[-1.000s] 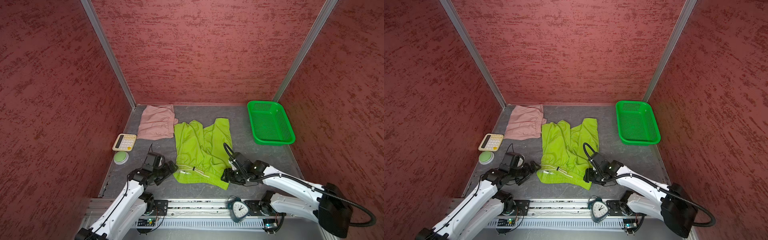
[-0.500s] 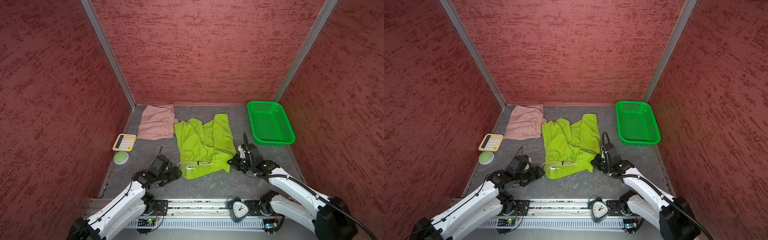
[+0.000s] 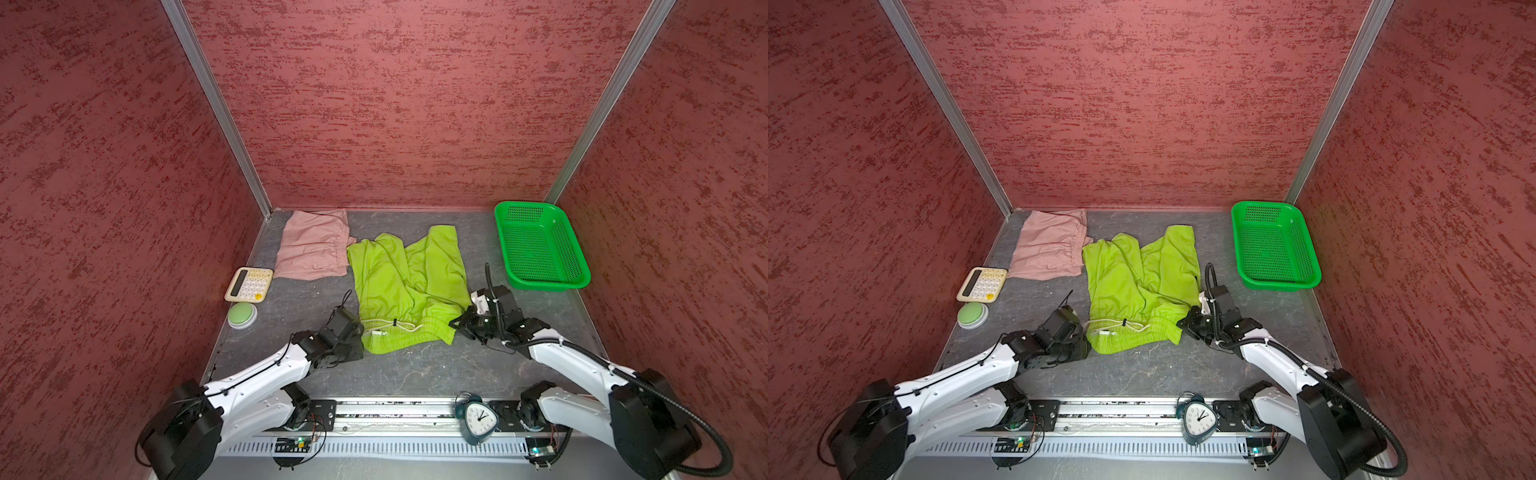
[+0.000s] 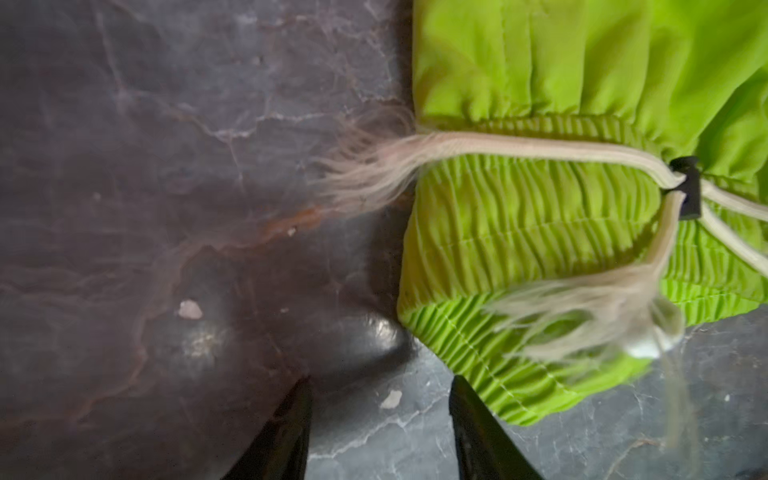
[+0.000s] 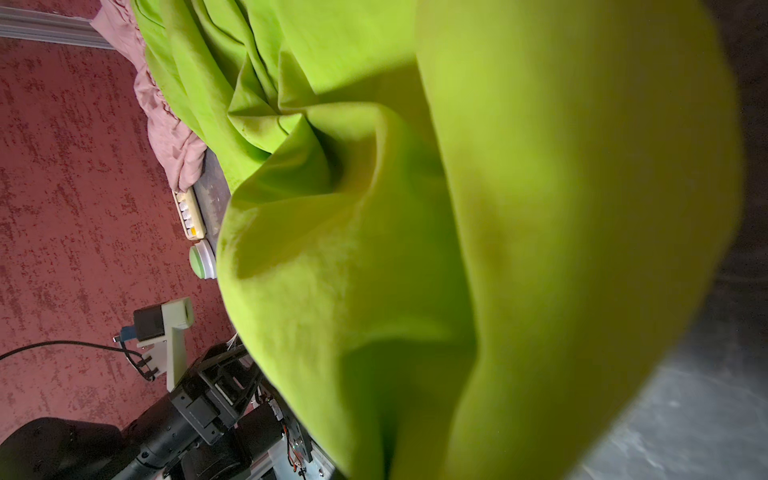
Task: Fold and stack the shorts
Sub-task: 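Grasp the near waistband corners of the lime-green shorts with both grippers, then lift the lime-green shorts by the waistband with both grippers toward the far wall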
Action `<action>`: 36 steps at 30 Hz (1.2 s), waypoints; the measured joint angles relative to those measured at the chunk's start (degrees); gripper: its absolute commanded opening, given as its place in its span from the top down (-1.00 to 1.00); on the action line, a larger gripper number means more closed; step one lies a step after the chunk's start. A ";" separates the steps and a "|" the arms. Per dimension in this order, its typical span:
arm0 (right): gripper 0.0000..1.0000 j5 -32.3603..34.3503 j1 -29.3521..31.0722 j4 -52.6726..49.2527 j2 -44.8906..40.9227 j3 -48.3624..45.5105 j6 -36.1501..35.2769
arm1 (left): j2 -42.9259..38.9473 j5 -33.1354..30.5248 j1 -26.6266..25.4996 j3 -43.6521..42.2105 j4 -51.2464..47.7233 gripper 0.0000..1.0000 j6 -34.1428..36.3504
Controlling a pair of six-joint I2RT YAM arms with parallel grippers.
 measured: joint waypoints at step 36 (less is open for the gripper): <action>0.84 0.48 -8.35 -33.86 -5.09 17.07 -16.90 | 17.33 -2.89 4.28 48.33 -31.30 1.00 22.18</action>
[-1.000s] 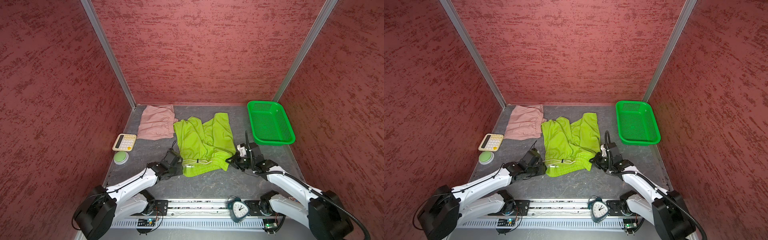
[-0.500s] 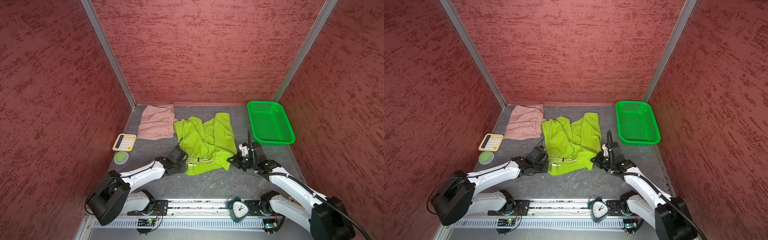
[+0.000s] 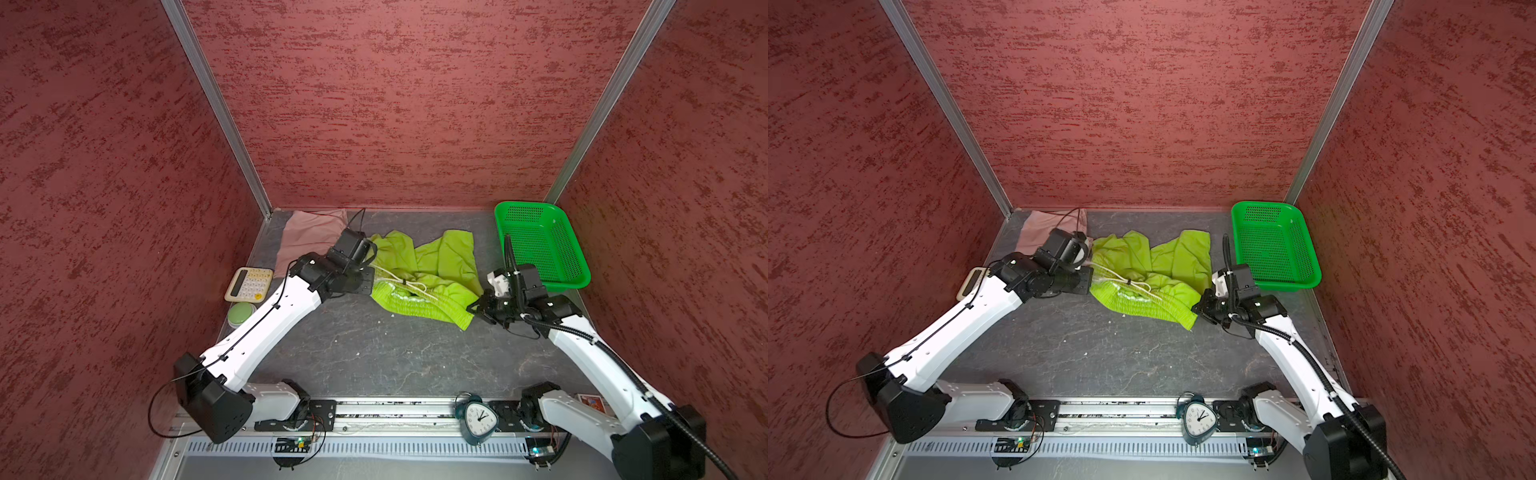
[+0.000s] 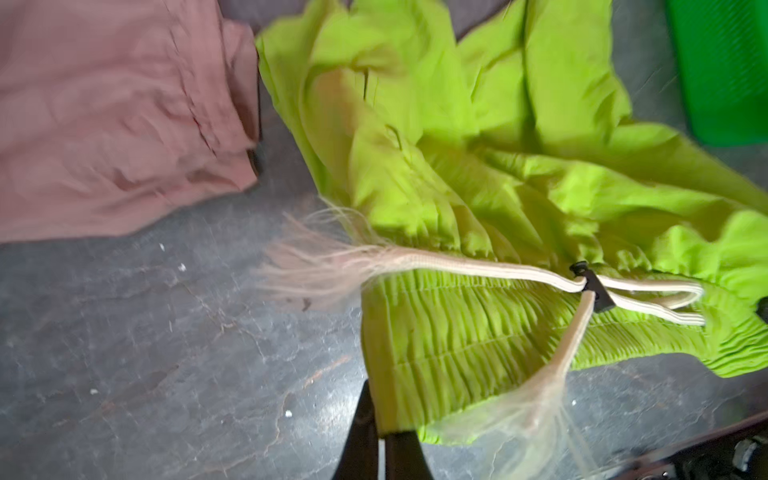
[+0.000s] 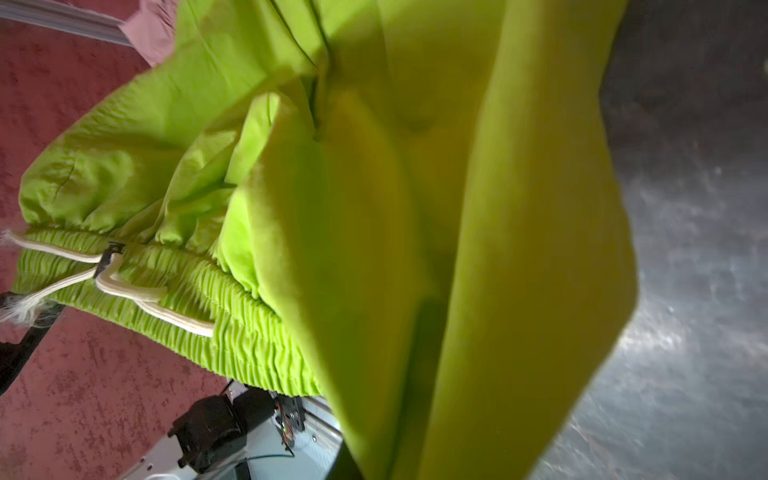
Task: Fold and stack the shorts
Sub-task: 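Lift the lime-green shorts by the waistband with both grippers toward the far wall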
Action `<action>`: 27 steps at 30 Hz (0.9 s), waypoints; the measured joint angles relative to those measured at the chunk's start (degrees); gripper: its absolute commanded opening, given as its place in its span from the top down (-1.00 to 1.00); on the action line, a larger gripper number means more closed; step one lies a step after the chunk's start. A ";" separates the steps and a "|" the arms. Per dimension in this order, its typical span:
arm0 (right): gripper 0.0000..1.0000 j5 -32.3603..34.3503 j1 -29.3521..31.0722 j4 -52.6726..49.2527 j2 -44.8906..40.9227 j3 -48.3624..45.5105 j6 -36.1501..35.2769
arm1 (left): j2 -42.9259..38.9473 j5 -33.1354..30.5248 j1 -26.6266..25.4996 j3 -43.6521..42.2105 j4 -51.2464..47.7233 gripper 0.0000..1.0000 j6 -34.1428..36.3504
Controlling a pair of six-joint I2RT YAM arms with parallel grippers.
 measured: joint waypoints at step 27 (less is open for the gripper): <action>1.00 -13.86 -12.94 19.37 57.20 77.68 -11.13 | 44.50 13.97 22.84 66.62 8.87 1.00 19.26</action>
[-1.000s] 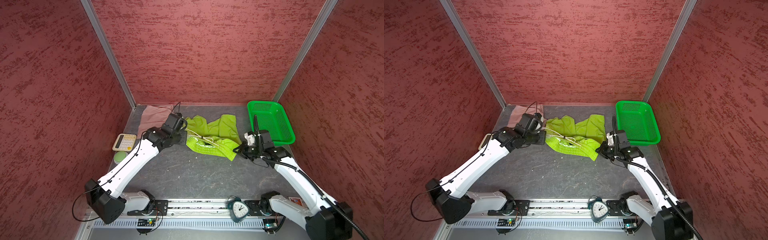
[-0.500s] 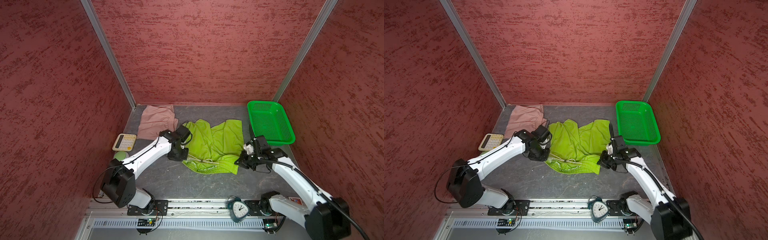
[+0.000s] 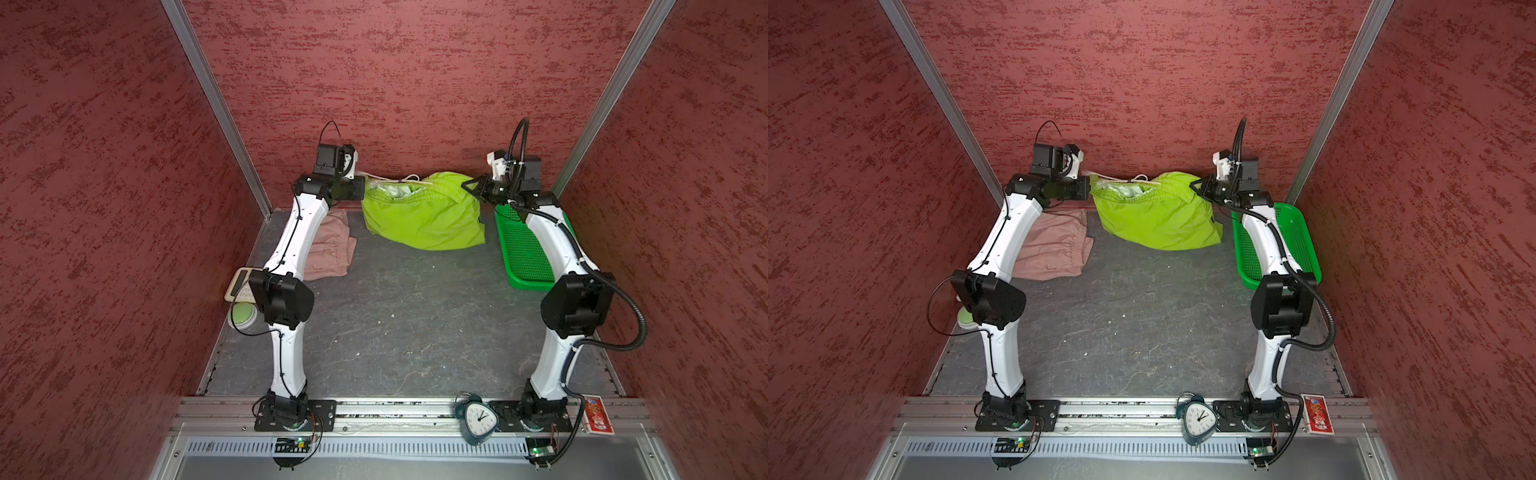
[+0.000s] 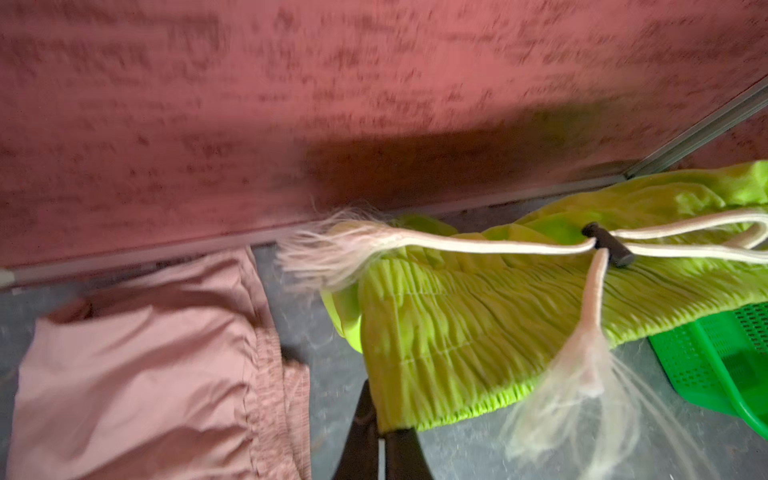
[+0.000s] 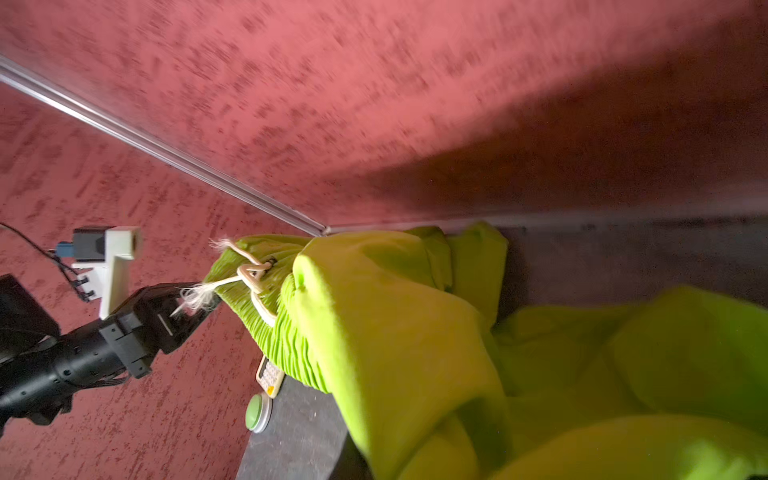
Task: Fold and stack the shorts
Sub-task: 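Lift the lime-green shorts by the waistband with both grippers toward the far wall, then lay the lime-green shorts back down flat, drawing both grippers toward the robot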
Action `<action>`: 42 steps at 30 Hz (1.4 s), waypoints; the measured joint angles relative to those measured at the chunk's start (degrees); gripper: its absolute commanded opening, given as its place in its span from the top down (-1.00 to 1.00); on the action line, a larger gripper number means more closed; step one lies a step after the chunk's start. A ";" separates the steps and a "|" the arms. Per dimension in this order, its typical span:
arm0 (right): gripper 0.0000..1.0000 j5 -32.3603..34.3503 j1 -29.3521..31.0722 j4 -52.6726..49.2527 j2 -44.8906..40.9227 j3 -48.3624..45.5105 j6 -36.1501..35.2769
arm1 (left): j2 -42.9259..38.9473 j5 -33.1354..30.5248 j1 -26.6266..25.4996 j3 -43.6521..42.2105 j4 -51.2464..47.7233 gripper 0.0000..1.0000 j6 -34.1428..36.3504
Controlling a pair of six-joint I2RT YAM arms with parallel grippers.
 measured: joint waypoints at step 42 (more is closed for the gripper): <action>1.00 -9.64 -1.46 2.38 -27.80 -16.39 3.48 | -22.05 -4.02 -3.61 5.77 -18.86 1.00 -1.62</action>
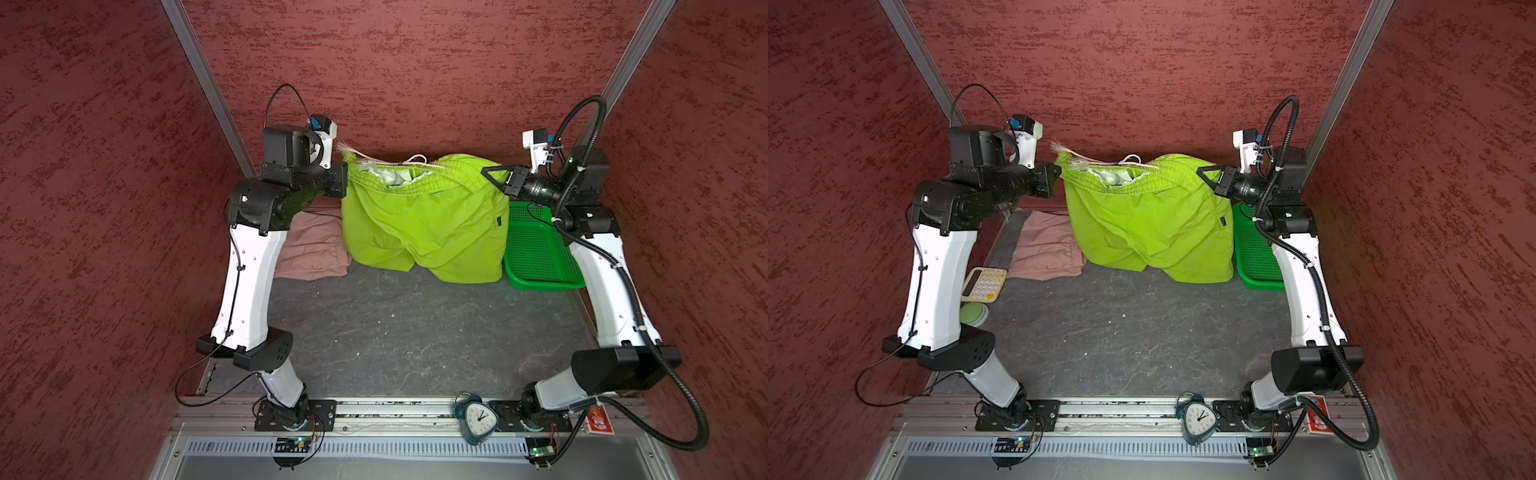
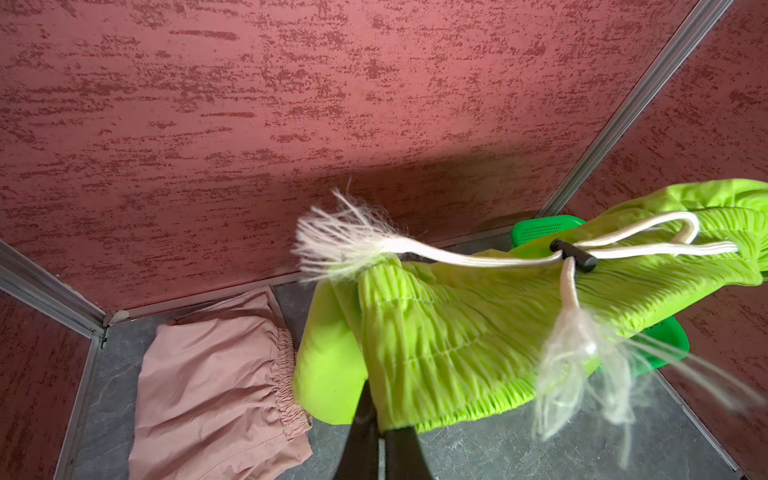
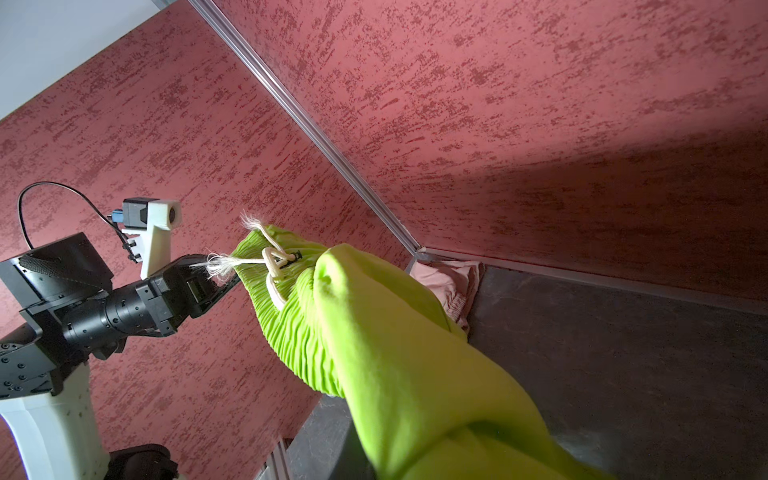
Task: Fold and stack the shorts
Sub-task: 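Lay the lime-green shorts back down flat, drawing both grippers toward the robot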
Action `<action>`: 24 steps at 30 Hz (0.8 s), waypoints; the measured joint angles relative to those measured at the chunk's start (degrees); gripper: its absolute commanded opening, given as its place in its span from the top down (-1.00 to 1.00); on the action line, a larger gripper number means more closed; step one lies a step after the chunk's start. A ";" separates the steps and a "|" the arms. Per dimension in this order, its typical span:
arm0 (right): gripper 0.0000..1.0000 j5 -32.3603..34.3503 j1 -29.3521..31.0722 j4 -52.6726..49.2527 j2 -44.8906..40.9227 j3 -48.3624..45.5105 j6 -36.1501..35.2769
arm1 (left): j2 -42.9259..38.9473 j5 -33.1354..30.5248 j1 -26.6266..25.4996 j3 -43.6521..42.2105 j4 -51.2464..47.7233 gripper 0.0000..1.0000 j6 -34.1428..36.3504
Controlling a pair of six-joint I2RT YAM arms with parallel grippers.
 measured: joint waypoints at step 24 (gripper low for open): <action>1.00 -6.45 -2.21 10.25 44.44 47.58 14.64 | 19.10 13.60 8.59 6.97 23.98 1.00 -1.03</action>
